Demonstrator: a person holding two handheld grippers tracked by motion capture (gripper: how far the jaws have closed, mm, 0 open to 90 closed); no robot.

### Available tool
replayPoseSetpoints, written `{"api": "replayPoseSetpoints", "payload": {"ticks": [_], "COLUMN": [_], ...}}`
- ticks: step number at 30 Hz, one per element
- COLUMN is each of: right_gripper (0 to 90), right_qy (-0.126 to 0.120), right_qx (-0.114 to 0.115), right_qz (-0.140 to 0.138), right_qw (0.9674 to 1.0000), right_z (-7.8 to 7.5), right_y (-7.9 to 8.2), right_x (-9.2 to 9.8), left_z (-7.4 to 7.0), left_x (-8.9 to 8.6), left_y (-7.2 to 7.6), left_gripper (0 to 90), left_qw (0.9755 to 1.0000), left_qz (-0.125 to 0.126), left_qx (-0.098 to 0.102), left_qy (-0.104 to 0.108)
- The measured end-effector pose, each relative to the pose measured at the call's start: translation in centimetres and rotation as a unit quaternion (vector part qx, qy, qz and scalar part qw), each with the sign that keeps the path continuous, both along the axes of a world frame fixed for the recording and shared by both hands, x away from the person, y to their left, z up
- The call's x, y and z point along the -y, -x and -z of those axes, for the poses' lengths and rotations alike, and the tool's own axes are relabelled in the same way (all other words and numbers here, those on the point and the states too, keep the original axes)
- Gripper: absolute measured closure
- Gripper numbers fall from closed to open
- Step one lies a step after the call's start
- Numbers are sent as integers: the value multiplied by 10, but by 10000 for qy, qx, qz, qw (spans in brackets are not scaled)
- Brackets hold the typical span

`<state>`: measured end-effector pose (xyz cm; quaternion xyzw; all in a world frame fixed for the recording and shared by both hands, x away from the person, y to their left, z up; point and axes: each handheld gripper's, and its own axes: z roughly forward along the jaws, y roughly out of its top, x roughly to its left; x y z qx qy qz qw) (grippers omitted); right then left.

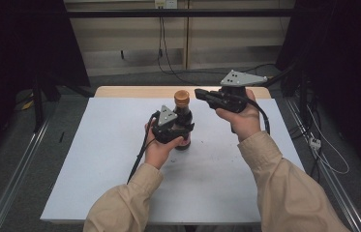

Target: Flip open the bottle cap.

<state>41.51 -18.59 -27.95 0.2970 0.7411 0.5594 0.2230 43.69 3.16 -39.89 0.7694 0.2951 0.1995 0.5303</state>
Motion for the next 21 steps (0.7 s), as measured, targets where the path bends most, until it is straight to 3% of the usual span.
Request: {"api": "replayPoseSetpoints", "payload": {"ticks": [1,12,21], "right_gripper": [900,900,900], "right_qy": [-19,34,110], "right_qx": [-69,-101,-201], "right_qz": [11,-100,-175], "right_qw": [10000,9999,9996], "right_z": [6,11,15], "right_y": [-2,-3,-3], "right_x": [1,-11,-15], "left_z": [0,3,3], "left_x": [0,-1,-1], "left_y": [0,1,1], "left_gripper": [308,306,305], "left_qw": [10000,9999,9999], "left_qz": [5,24,27], "left_qx": [2,54,47], "left_qy": [11,139,126]}}
